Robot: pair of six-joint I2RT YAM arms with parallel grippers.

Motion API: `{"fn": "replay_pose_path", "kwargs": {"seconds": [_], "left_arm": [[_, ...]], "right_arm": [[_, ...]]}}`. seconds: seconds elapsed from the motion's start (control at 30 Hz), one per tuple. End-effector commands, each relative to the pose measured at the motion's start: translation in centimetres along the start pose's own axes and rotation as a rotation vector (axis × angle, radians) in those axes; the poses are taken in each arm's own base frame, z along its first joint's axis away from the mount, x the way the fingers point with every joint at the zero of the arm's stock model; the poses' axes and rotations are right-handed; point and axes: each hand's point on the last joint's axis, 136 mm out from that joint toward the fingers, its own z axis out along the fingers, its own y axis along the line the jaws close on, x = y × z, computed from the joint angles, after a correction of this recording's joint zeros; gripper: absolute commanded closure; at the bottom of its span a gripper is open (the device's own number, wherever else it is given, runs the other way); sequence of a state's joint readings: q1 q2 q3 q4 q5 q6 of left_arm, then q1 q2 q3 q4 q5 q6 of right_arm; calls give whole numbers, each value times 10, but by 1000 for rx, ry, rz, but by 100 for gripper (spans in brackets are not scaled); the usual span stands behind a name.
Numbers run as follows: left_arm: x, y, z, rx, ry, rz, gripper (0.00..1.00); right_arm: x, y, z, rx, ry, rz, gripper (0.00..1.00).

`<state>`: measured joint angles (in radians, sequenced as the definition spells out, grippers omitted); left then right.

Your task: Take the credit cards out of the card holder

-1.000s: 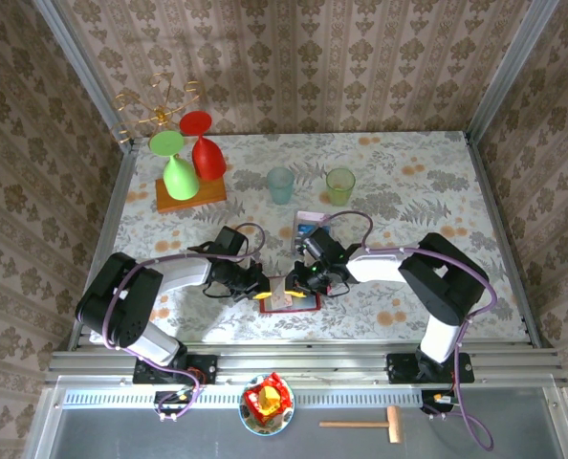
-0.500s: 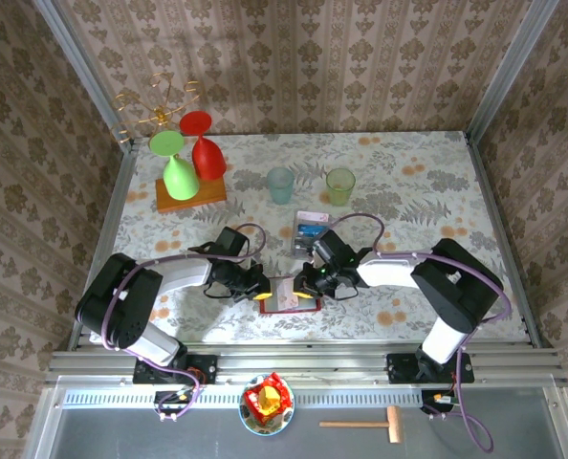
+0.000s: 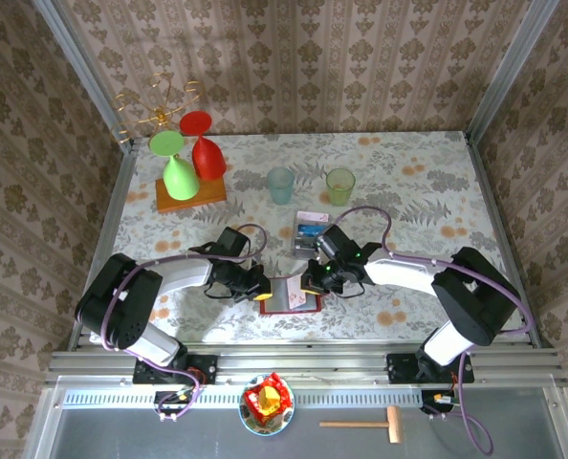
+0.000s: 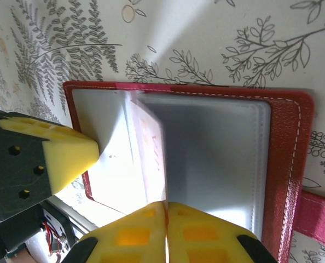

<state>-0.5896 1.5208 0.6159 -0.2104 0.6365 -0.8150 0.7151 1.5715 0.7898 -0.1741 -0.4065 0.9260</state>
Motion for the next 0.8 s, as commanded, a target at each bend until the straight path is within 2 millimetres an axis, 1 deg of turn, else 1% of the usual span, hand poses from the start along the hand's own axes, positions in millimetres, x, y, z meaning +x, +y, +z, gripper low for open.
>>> {"fn": "replay_pose_path", "kwargs": {"seconds": [0.0, 0.17, 0.3, 0.4, 0.53, 0.63, 0.77], "left_arm": [[3, 4, -4, -41, -3, -23, 93], [-2, -9, -10, -3, -25, -9, 92], [-8, -19, -16, 26, -42, 2, 91], [-14, -26, -24, 47, -62, 13, 90], [-22, -28, -34, 63, -96, 21, 90], [-28, -26, -41, 72, -124, 24, 88], [-33, -23, -47, 75, -147, 25, 88]], "right_arm": [[-5, 0, -12, 44, -21, -16, 93], [-10, 15, -21, 27, -22, -47, 94], [-15, 23, -32, 45, -17, -108, 97], [-20, 30, -43, 62, -6, -216, 99], [-22, 34, -57, 118, 46, -429, 100], [-30, 30, -67, 180, 75, -576, 100], [-47, 26, -81, 220, 119, -726, 100]]}}
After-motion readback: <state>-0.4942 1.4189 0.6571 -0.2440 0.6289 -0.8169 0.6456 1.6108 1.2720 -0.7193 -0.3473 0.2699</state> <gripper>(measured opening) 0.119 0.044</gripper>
